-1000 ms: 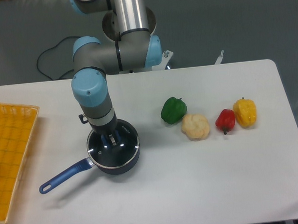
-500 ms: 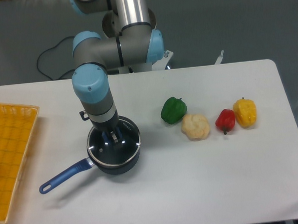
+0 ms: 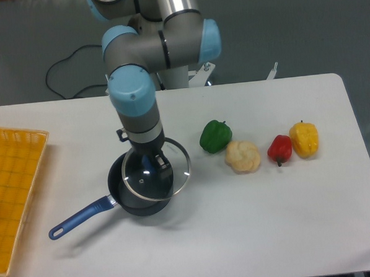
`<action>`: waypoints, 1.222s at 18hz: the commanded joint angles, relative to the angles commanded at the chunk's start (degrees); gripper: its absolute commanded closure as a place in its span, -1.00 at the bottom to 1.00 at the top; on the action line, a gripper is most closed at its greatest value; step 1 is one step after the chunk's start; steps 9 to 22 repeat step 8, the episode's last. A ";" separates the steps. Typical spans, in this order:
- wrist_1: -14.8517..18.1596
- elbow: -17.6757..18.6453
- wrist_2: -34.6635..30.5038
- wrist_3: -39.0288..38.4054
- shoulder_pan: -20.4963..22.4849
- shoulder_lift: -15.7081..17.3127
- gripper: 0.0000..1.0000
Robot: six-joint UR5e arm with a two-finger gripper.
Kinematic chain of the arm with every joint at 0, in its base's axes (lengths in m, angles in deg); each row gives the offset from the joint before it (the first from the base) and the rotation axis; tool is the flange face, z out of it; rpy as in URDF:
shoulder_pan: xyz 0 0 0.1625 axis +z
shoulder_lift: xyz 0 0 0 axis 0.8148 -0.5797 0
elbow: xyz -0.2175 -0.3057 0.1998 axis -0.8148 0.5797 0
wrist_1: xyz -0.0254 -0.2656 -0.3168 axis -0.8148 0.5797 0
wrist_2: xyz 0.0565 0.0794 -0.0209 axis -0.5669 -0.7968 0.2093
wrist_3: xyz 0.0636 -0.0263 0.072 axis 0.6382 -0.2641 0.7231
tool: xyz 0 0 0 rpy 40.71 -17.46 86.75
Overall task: Open the lid
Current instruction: 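Lift the glass lid up off the saucepan by its knob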
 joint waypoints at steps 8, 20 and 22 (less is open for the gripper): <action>0.09 -1.15 0.00 1.93 3.96 -0.70 0.27; 0.09 -1.15 0.00 1.93 3.96 -0.70 0.27; 0.09 -1.15 0.00 1.93 3.96 -0.70 0.27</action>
